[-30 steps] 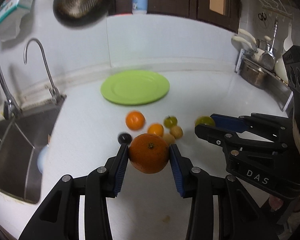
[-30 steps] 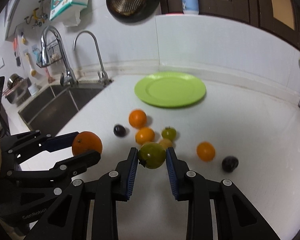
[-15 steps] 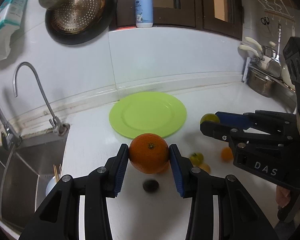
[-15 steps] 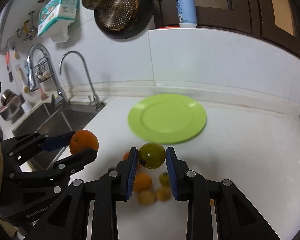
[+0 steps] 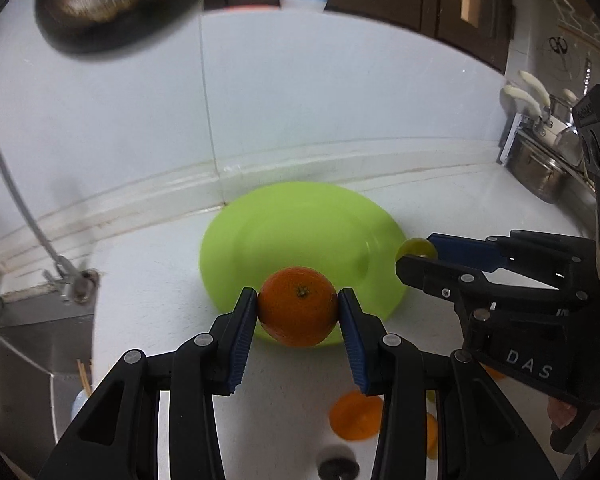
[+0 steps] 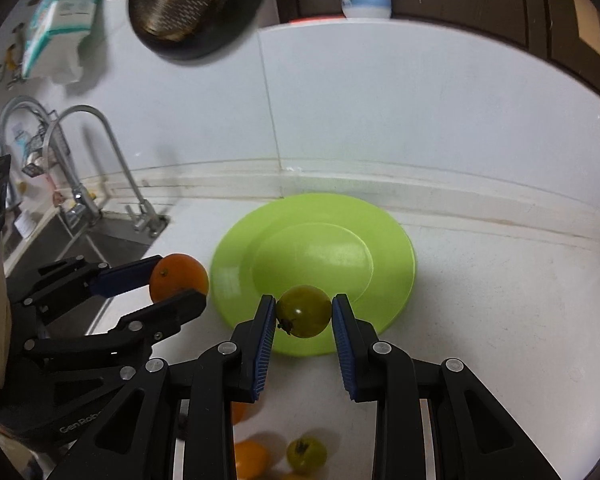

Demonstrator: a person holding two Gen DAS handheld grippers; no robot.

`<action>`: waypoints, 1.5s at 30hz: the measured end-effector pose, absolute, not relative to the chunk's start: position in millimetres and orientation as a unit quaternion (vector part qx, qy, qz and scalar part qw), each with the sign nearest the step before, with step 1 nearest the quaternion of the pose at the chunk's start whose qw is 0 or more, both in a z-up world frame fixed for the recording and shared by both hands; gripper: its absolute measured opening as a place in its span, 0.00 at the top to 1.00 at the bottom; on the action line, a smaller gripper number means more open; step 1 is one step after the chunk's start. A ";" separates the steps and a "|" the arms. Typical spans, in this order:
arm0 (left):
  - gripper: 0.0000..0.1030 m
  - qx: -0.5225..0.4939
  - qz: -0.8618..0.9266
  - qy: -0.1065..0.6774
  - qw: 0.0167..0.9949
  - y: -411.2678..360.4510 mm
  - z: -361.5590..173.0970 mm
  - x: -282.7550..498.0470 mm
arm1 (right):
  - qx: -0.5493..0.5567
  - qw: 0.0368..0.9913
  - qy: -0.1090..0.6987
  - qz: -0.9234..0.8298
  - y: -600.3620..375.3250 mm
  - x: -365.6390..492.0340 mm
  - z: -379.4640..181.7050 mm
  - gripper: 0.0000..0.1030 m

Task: Organize fruits
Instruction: 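Carry both fruits onto the green plate and open both tools, then move both open tools back toward the remaining fruits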

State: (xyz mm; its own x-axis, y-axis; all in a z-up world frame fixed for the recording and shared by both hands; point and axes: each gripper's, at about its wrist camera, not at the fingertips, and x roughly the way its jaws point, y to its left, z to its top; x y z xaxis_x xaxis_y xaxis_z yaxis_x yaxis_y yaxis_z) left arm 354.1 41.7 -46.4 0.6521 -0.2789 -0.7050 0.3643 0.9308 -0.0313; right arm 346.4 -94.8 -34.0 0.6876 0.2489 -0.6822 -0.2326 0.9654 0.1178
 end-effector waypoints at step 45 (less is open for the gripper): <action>0.21 0.053 -0.120 0.301 0.945 68.0 -0.3 223.2 | -0.028 0.956 0.289 0.050 -109.0 230.6 10.1 0.31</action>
State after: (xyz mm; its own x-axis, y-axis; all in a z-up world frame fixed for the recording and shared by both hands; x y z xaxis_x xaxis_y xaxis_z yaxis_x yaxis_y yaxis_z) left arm 223.2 68.0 -0.3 0.7903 -0.1948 -0.5809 0.2589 0.9655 0.0285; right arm 230.6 -109.0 10.1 0.8281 0.0792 -0.5549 -0.1113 0.9935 -0.0242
